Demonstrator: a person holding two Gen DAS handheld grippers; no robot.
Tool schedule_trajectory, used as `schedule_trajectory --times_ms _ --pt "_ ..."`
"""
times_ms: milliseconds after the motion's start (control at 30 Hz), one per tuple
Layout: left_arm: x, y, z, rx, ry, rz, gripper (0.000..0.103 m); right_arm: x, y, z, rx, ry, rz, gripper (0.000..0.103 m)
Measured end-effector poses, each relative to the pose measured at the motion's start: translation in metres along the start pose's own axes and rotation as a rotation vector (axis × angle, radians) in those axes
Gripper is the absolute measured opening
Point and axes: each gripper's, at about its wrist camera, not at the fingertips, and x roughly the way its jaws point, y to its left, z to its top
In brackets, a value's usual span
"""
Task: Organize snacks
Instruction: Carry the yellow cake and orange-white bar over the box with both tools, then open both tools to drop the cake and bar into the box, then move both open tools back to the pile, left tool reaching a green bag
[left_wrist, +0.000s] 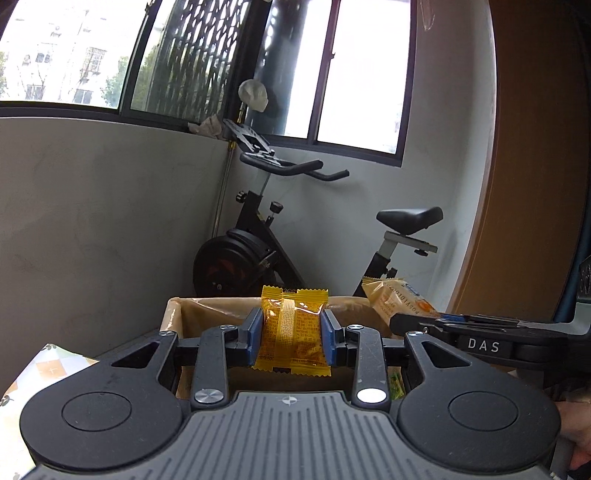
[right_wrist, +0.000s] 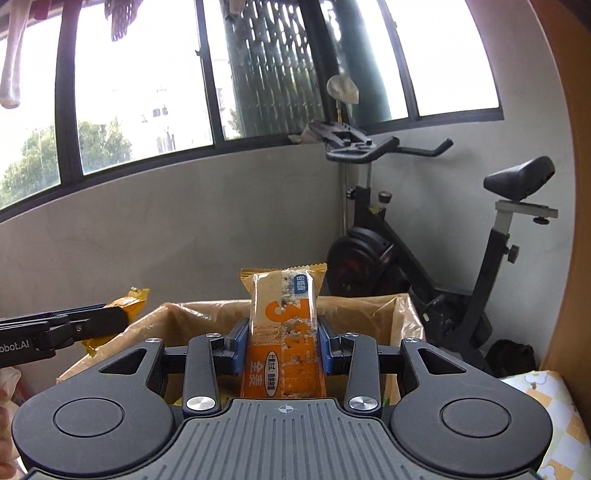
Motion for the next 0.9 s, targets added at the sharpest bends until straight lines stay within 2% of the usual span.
schedule_trajectory --times_ms 200,267,333,433,533,900 --pt "0.023 0.010 -0.005 -0.010 0.077 0.014 0.036 0.018 0.011 -0.006 -0.035 0.071 -0.034 0.034" --pt "0.028 0.013 -0.005 -0.011 0.092 0.018 0.042 0.019 0.010 -0.007 -0.039 0.078 -0.046 0.036" --pt "0.028 0.014 -0.005 -0.014 0.095 0.019 0.058 0.016 0.010 -0.007 -0.045 0.069 -0.055 0.038" --pt "0.023 0.013 -0.005 -0.012 0.089 0.016 0.066 0.007 0.010 -0.007 -0.072 0.059 -0.066 0.048" --pt "0.014 0.010 -0.003 -0.011 0.089 0.017 0.073 -0.004 0.006 -0.008 -0.085 0.047 -0.070 0.049" --pt "-0.039 0.005 -0.013 -0.018 0.082 0.022 0.080 -0.070 -0.020 -0.023 -0.038 -0.050 -0.082 0.057"
